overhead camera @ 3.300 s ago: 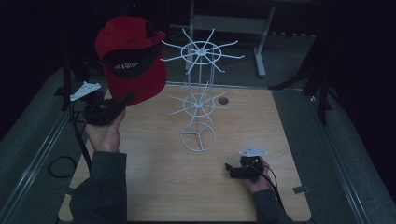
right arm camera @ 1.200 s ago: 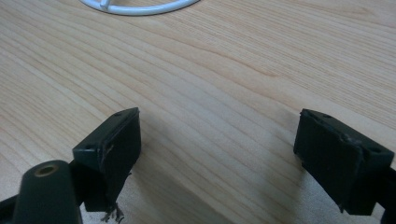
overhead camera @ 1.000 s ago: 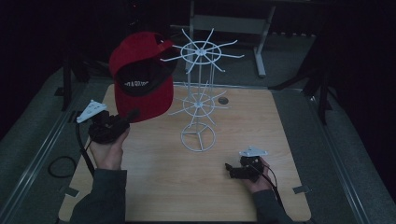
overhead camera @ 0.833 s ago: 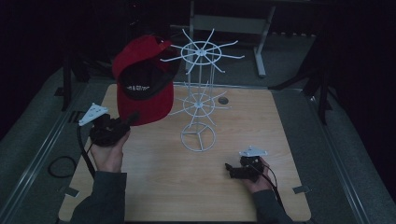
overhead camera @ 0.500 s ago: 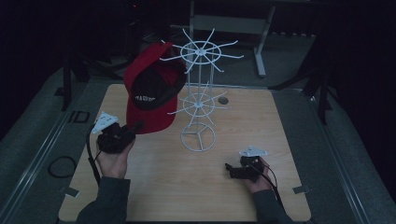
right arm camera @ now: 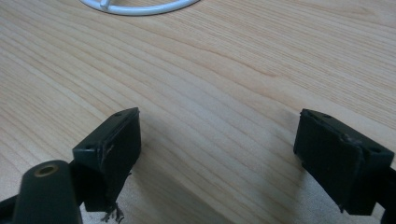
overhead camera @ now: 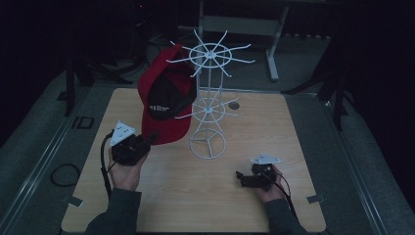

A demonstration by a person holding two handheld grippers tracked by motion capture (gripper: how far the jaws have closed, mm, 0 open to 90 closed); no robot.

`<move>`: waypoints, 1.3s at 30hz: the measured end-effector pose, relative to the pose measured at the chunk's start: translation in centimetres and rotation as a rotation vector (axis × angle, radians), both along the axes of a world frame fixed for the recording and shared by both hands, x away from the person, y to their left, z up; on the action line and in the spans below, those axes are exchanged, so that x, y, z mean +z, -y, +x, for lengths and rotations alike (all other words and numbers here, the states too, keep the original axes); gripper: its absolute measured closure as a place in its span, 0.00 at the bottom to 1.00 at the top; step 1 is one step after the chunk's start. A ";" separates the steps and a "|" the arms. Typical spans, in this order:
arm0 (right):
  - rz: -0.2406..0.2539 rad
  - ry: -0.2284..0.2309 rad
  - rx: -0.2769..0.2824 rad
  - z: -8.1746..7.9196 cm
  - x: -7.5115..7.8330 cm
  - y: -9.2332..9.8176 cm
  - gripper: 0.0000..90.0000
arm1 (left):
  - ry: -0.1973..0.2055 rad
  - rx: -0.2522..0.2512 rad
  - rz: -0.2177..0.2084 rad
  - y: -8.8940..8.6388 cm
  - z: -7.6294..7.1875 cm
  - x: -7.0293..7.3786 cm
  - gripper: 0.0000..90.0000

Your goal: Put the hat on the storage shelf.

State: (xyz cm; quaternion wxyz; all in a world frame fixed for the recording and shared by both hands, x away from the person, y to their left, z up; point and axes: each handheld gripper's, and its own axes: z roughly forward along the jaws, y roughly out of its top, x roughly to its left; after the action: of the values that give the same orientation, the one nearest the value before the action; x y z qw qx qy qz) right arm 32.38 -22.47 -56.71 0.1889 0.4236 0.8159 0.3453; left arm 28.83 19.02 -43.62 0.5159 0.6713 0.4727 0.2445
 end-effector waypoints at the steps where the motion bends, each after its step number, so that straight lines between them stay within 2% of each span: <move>1: 0.000 0.000 0.000 0.0 0.0 0.0 0.16 | 0.000 -0.001 -0.004 0.0 0.0 -0.1 0.90; 4: 0.000 0.000 0.000 0.0 0.0 0.0 0.16 | -0.009 -0.013 -0.019 -0.1 0.0 -0.4 0.84; 10: 0.002 -0.002 -0.001 0.0 0.0 0.0 0.16 | -0.048 0.005 -0.048 -0.6 0.4 -0.7 0.60; 15: 0.003 -0.002 -0.002 0.0 0.0 0.0 0.16 | -0.061 0.019 -0.057 -1.0 0.4 -1.1 0.55; 30: 0.002 -0.002 -0.001 0.0 0.0 0.0 0.16 | -0.077 0.099 -0.047 -2.0 0.2 -2.0 0.38; 39: 0.002 -0.001 -0.001 -0.1 0.0 0.0 0.16 | -0.080 0.094 -0.055 -2.6 0.3 -2.0 0.33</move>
State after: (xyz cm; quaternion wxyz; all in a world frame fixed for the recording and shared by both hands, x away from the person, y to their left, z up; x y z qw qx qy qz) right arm 32.30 -22.48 -56.71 0.1882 0.4243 0.8155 0.3456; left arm 29.14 21.62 -45.62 0.5026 0.6433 0.5304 0.2285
